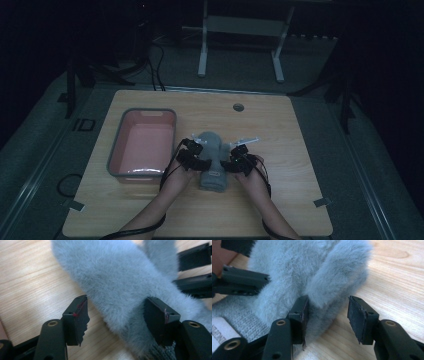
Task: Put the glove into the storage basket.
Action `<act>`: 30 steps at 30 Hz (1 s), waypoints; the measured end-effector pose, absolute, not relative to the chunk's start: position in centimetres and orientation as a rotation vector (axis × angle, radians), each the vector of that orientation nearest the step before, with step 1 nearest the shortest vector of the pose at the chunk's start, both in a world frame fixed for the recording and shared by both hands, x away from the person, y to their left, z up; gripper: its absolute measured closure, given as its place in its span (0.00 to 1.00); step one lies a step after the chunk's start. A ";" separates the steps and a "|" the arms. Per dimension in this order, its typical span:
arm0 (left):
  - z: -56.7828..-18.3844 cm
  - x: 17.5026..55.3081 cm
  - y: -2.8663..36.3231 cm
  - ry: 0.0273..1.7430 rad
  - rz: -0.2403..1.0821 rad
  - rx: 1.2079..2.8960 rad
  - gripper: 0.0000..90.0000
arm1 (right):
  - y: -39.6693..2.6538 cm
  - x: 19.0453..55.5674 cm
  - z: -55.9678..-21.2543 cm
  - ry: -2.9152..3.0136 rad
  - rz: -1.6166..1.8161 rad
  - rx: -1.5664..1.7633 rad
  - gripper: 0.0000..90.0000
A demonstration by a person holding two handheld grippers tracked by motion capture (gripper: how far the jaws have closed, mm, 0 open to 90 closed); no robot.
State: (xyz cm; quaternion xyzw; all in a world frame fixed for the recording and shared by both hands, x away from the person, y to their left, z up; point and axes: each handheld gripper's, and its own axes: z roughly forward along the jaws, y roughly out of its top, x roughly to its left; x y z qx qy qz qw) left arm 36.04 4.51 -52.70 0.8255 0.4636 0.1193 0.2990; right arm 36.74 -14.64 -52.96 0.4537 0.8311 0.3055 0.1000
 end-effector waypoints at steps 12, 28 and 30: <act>-54.1 36.4 4.1 1.245 0.271 2.174 0.46 | -14.9 37.9 -54.2 2.533 0.976 1.466 0.65; -53.6 36.5 4.3 1.129 0.167 2.153 0.92 | -15.3 37.1 -54.1 2.515 1.089 1.363 0.90; -53.2 36.6 4.3 1.125 0.148 2.140 0.92 | -15.4 37.0 -53.9 2.511 1.095 1.362 0.91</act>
